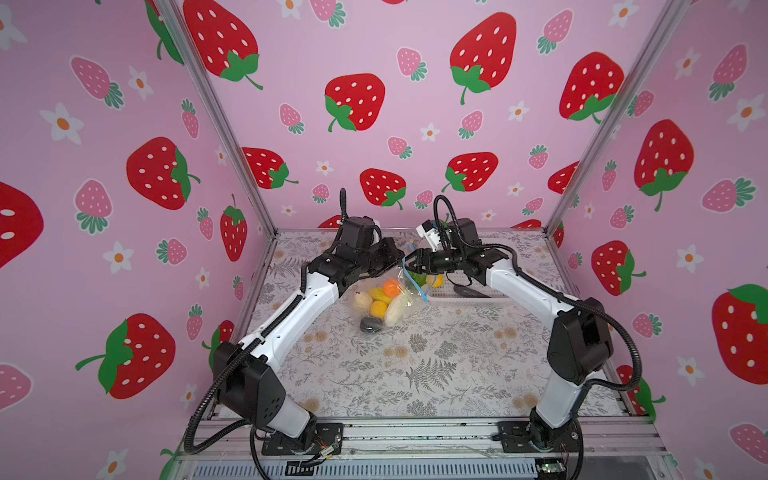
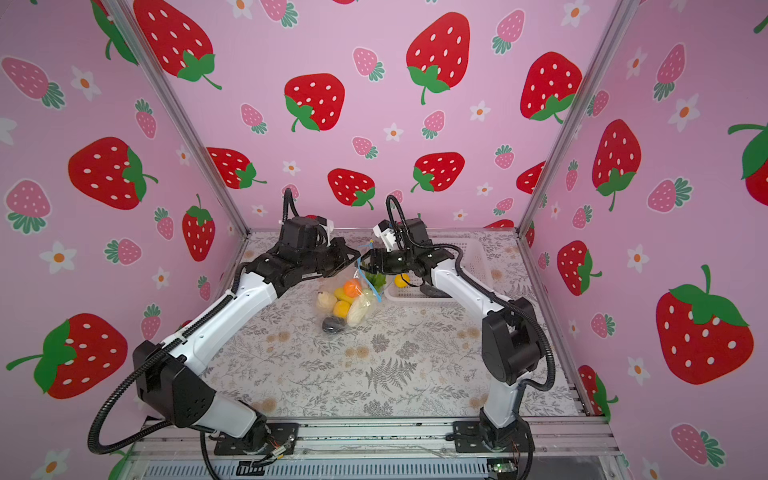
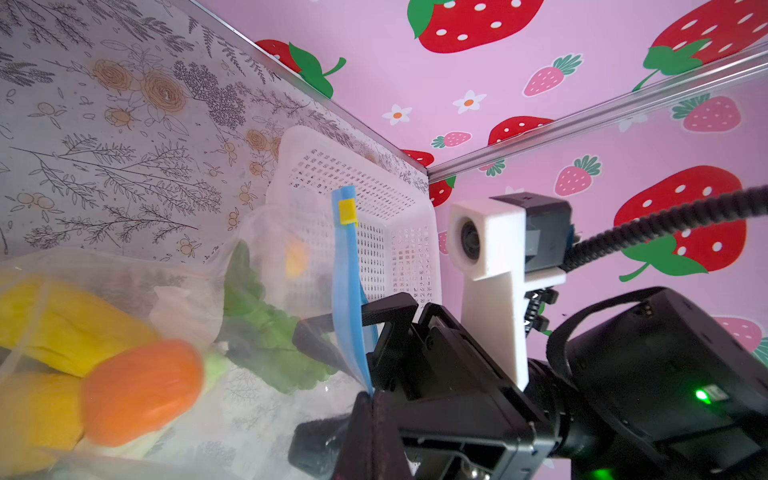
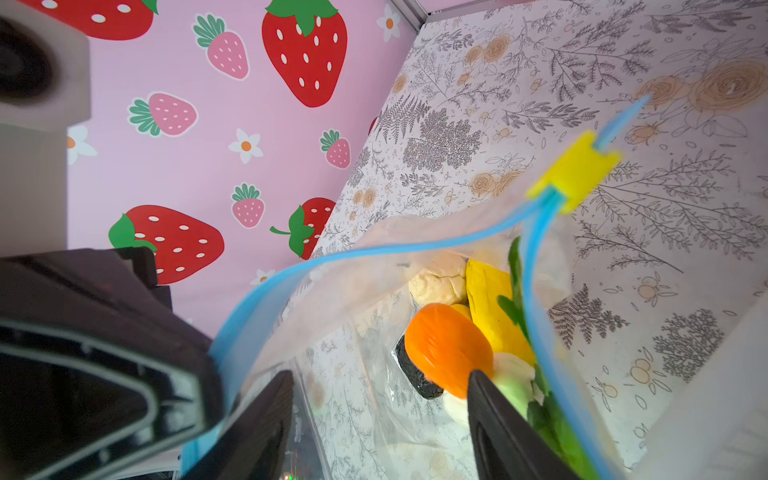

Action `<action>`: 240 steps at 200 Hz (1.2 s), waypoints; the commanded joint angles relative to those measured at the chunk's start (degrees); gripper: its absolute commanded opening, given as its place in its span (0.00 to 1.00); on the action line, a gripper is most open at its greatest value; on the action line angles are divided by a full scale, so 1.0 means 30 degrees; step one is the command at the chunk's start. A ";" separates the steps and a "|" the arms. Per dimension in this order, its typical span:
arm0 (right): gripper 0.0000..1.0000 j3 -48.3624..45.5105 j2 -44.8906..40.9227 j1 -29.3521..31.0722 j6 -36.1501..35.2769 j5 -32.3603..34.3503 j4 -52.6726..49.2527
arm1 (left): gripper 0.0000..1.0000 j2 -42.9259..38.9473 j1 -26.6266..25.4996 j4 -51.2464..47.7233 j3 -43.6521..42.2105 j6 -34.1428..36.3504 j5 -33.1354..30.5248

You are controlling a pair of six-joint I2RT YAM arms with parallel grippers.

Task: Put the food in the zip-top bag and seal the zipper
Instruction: 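Lower the orange into the bag and open the right gripper, then move the right gripper back over the basket above the yellow lemon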

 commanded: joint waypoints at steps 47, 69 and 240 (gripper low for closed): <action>0.68 0.0597 0.0274 0.0133 -0.0309 -0.0036 0.0033 | 0.00 -0.0429 0.0081 0.0600 -0.0034 -0.0050 0.0201; 0.68 0.0590 0.0121 0.0118 -0.0313 -0.0040 0.0006 | 0.00 -0.0456 0.0078 0.0605 -0.0070 -0.0050 0.0200; 0.65 -0.1498 -0.3851 -0.3885 -0.4209 0.3238 -0.1575 | 0.00 -0.0651 0.0198 0.0660 -0.0628 -0.0135 -0.0030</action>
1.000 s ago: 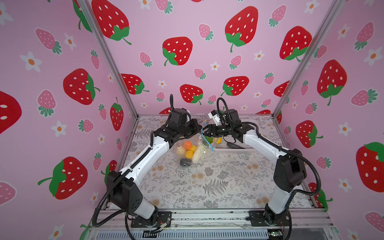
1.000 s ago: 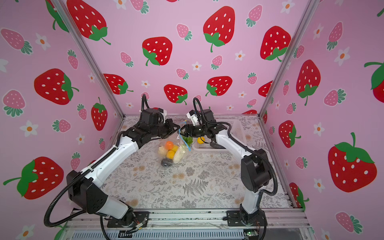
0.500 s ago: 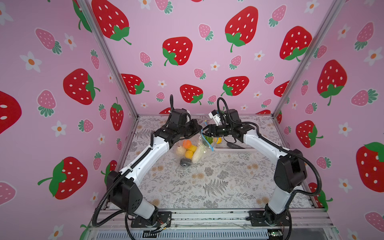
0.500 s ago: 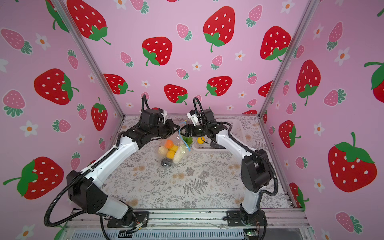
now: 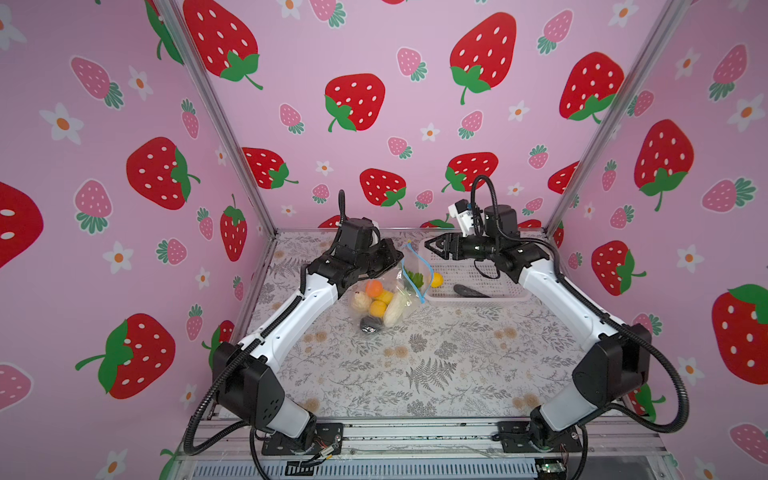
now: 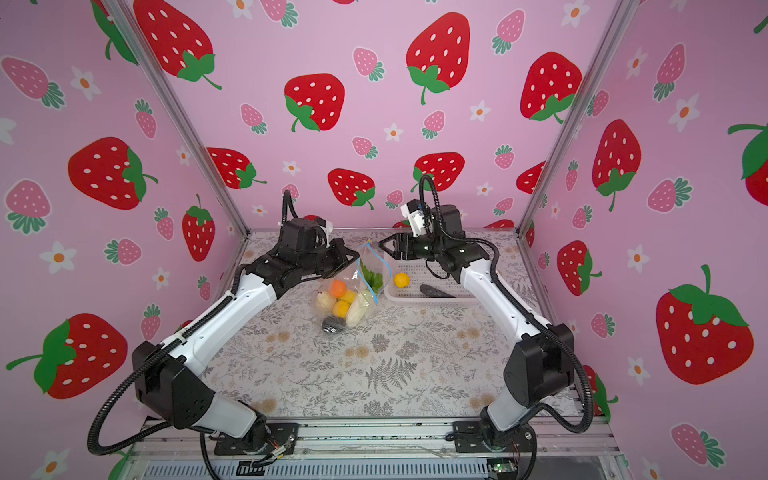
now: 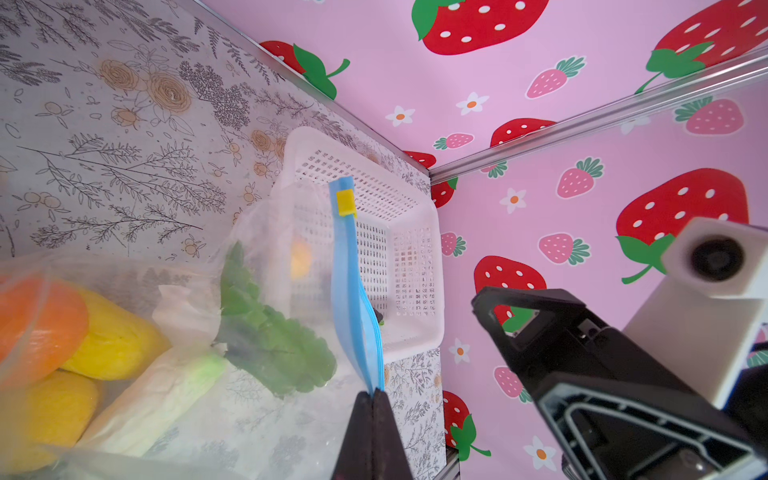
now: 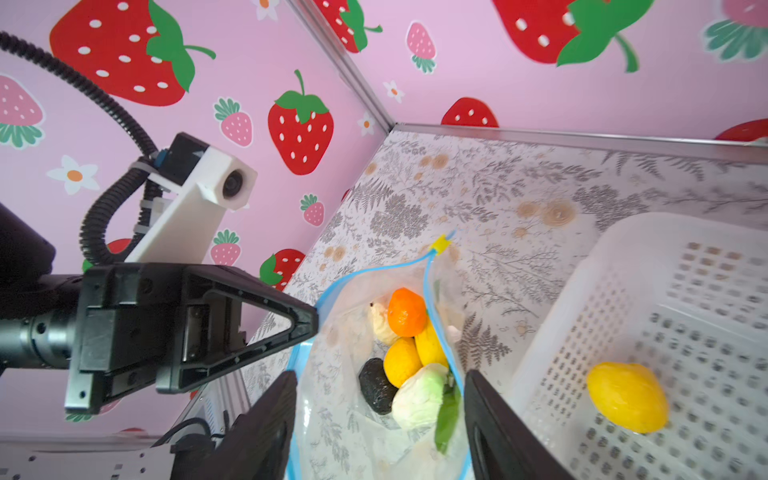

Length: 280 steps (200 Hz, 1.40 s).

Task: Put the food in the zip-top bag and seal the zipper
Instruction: 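Move the right gripper back over the basket above the yellow lemon, then lower the right gripper and close it on the yellow lemon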

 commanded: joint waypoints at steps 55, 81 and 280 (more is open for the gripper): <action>0.64 -0.1132 0.2665 -0.1352 -0.2809 0.4965 -0.1440 | 0.00 -0.0257 0.0075 0.0248 0.0044 -0.0120 -0.0037; 0.64 -0.1080 0.4124 -0.1334 -0.2779 0.5504 -0.1417 | 0.00 -0.0332 0.0073 0.0214 -0.0055 -0.0117 -0.0075; 0.67 0.1645 1.0103 -0.0133 -0.2763 0.4799 -0.2044 | 0.00 0.0193 0.0074 0.0182 0.0312 -0.0072 0.0204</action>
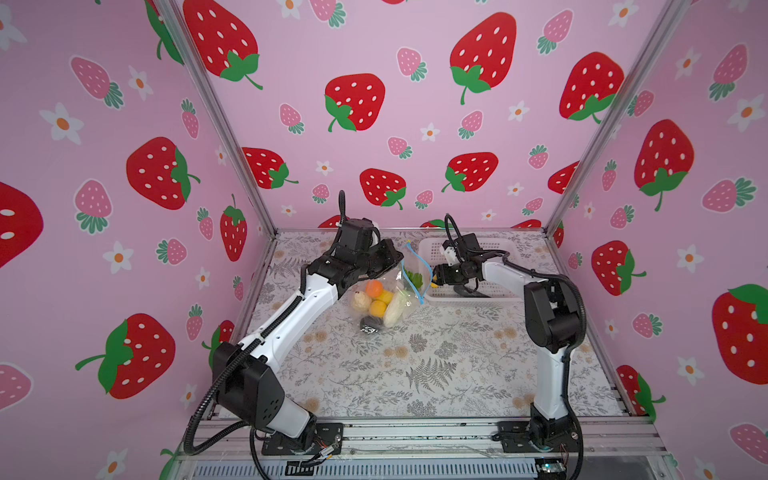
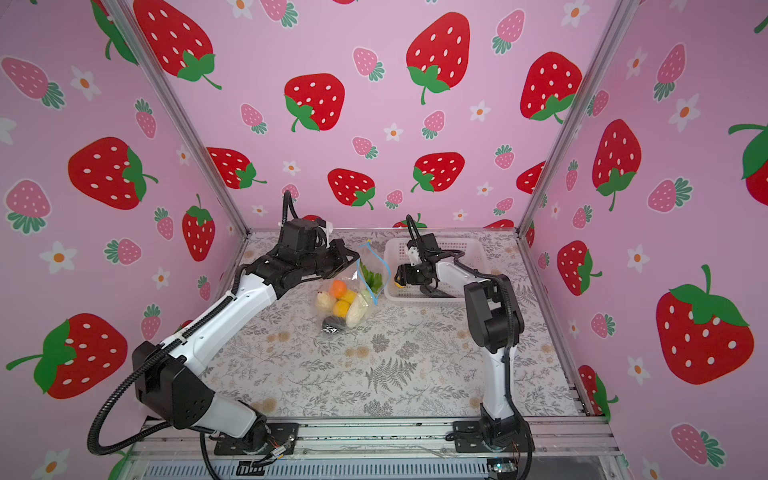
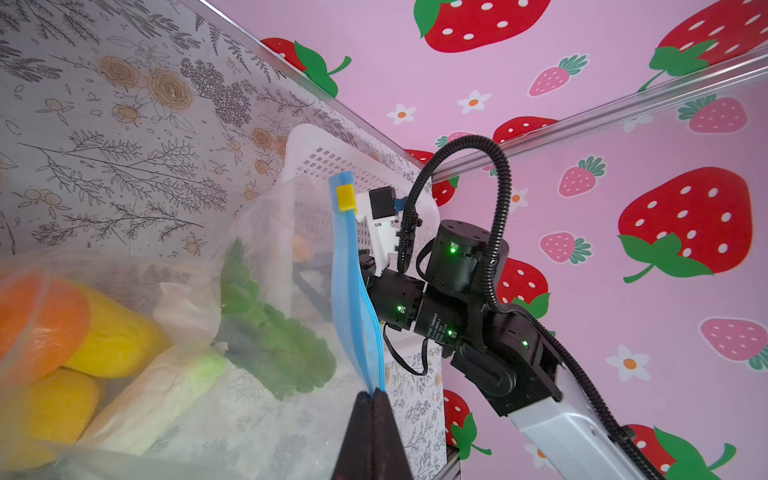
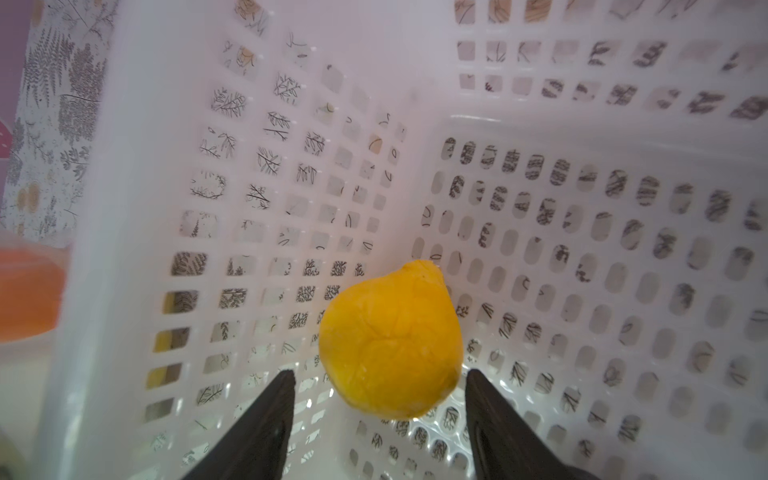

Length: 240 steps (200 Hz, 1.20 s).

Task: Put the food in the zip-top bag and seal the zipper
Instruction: 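Lower the right gripper and close it on the yellow lemon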

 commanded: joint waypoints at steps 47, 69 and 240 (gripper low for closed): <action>0.61 0.1237 0.1031 0.0169 -0.0089 -0.0187 -0.0572 | 0.00 0.0171 0.0079 0.0118 0.0433 -0.0038 0.0092; 0.58 0.1118 0.0910 0.0166 -0.0103 -0.0258 -0.0485 | 0.00 0.0168 0.0120 0.0130 0.0411 -0.0043 0.0123; 0.49 0.0899 -0.0351 0.0023 0.0131 0.0220 -0.0501 | 0.00 0.0022 0.0126 0.0154 0.0264 -0.0052 0.0145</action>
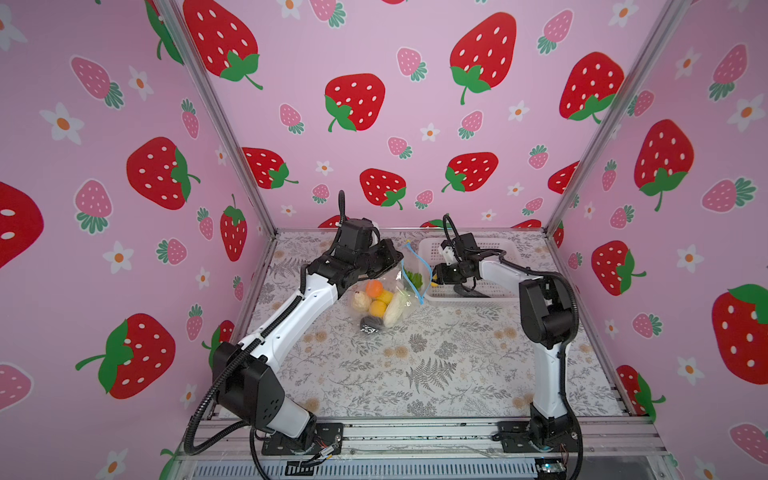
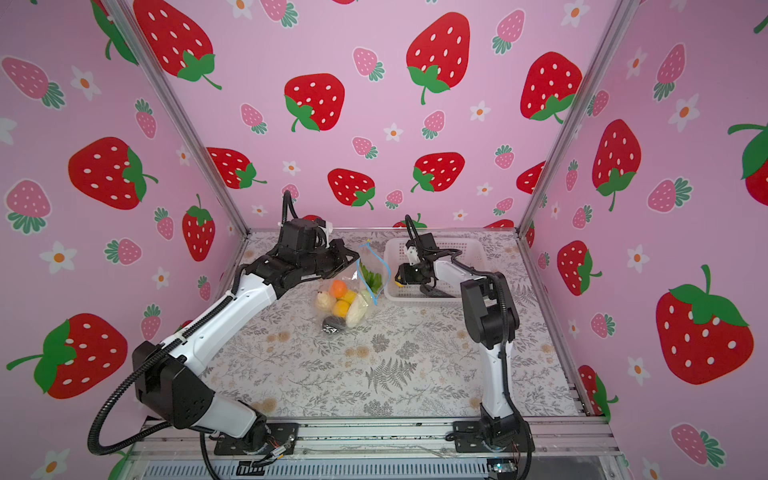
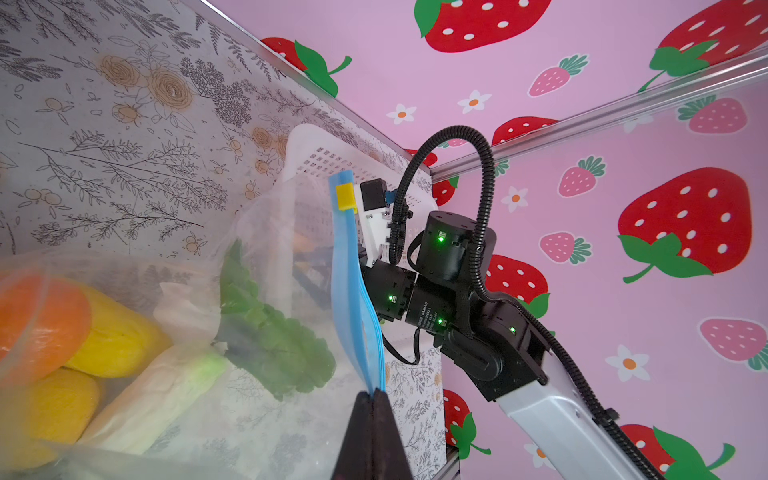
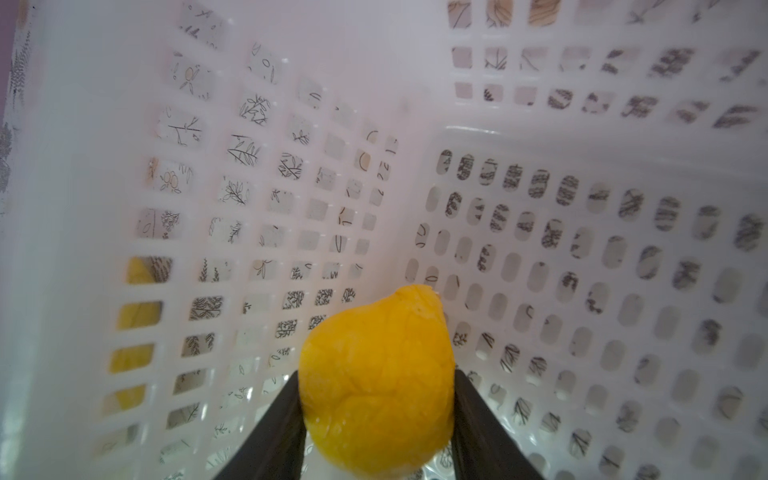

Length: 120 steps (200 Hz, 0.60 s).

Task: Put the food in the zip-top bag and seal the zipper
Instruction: 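Lower the right gripper and close it on the yellow lemon, then lift the lemon and carry it with the right gripper to the bag mouth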

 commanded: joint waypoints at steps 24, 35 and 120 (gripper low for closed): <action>0.49 0.0032 -0.1214 -0.0024 0.0087 0.0303 -0.0312 | 0.00 -0.0001 0.0082 0.0160 0.0264 -0.0072 0.0102; 0.49 0.0032 -0.1289 -0.0024 0.0088 0.0332 -0.0349 | 0.00 -0.0019 0.0082 0.0164 0.0239 -0.0049 0.0117; 0.48 -0.0018 -0.2429 -0.0126 0.0190 0.0571 -0.0711 | 0.00 -0.0112 0.0082 0.0207 0.0161 -0.0087 0.0118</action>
